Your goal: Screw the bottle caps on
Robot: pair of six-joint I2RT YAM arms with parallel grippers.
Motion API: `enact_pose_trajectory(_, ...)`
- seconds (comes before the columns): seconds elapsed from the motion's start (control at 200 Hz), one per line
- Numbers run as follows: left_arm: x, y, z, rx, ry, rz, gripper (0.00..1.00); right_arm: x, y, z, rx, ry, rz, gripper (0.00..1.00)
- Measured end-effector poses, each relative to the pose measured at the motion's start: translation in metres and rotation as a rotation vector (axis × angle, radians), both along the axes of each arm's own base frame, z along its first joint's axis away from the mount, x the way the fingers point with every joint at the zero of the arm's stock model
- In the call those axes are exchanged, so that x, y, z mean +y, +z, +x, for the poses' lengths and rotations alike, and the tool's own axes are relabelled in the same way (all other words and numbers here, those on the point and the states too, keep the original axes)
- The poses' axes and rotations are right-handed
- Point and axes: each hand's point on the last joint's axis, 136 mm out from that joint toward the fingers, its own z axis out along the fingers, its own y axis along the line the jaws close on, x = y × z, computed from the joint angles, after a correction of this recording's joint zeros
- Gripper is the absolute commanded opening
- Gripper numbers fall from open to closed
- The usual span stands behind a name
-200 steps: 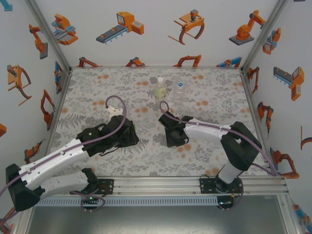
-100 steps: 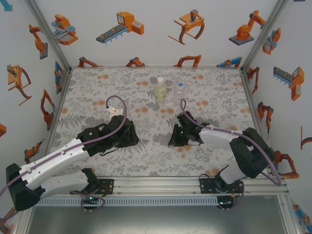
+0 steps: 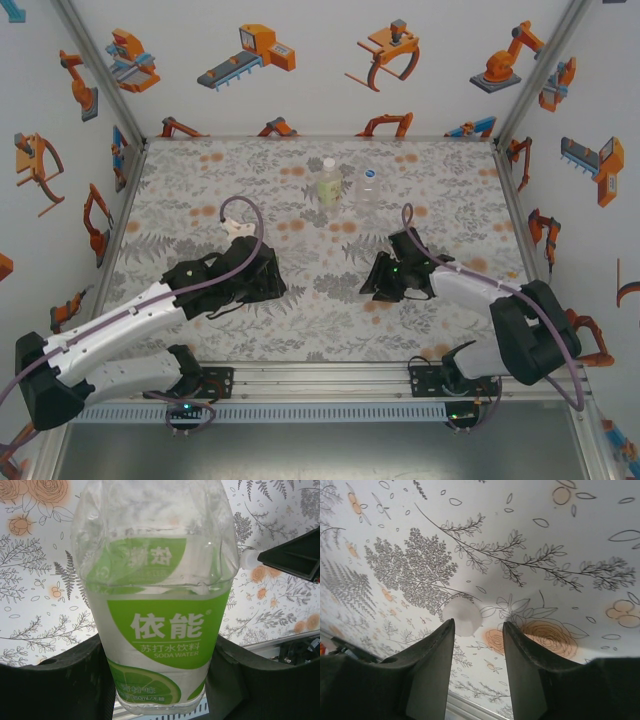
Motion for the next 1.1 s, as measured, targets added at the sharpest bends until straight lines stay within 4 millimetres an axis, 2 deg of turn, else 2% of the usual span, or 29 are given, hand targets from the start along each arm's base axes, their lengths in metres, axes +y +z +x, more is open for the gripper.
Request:
enact_pose_trajectory(0.185,-0.002,-0.002,0.000,0.007,-0.005,-0.003,0.14,0.002,0.009,-0.002,-0.009,0.041,-0.090,0.45)
enact_pose_trajectory(0.345,-0.004,-0.001,0.000,0.006,-0.009,-0.011,0.14,0.022,0.031,0.007,-0.083,0.125,-0.183,0.46)
enact_pose_trajectory(0.451,-0.005,-0.001,0.000,0.007,-0.010,-0.014,0.14,0.036,0.038,0.011,-0.120,0.177,-0.253,0.47)
enact_pose_trajectory(0.621,-0.005,0.003,0.001,-0.001,-0.009,-0.027,0.14,0.049,0.029,0.009,-0.131,0.236,-0.359,0.47)
enact_pose_trajectory(0.821,-0.004,0.006,0.001,-0.008,-0.006,-0.037,0.14,0.045,0.007,0.000,-0.092,0.265,-0.441,0.48)
enact_pose_trajectory(1.097,-0.003,0.010,0.000,-0.017,-0.006,-0.050,0.14,0.045,0.004,0.002,-0.091,0.263,-0.448,0.45)
